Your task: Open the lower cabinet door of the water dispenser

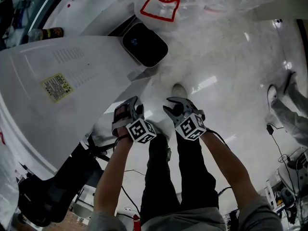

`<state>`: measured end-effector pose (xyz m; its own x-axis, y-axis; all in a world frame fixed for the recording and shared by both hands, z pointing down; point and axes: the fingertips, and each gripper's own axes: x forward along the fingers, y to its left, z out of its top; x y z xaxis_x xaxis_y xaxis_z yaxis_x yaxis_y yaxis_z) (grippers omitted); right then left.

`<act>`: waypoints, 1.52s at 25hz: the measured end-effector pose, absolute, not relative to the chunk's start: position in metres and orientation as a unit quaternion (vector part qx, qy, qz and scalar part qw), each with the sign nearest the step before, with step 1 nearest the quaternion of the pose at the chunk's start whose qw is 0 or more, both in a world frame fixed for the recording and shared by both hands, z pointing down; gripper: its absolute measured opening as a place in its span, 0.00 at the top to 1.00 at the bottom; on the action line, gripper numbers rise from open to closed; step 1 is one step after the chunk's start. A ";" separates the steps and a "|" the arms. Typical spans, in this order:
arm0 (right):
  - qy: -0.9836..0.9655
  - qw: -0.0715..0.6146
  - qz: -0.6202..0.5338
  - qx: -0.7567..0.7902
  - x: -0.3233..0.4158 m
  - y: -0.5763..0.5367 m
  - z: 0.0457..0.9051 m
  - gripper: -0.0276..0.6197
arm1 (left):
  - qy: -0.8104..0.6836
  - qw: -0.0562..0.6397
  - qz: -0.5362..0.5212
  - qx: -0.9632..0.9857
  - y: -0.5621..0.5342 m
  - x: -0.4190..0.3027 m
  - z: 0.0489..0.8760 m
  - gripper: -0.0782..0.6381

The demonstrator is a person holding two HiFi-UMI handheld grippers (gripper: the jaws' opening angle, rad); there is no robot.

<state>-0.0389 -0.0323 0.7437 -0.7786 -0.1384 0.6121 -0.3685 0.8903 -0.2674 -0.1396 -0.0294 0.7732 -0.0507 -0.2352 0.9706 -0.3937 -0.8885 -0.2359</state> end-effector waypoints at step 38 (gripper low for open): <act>-0.888 0.232 0.284 0.276 -0.094 0.197 0.706 0.94 | 0.027 -0.189 0.695 0.694 0.201 -0.180 0.776 0.63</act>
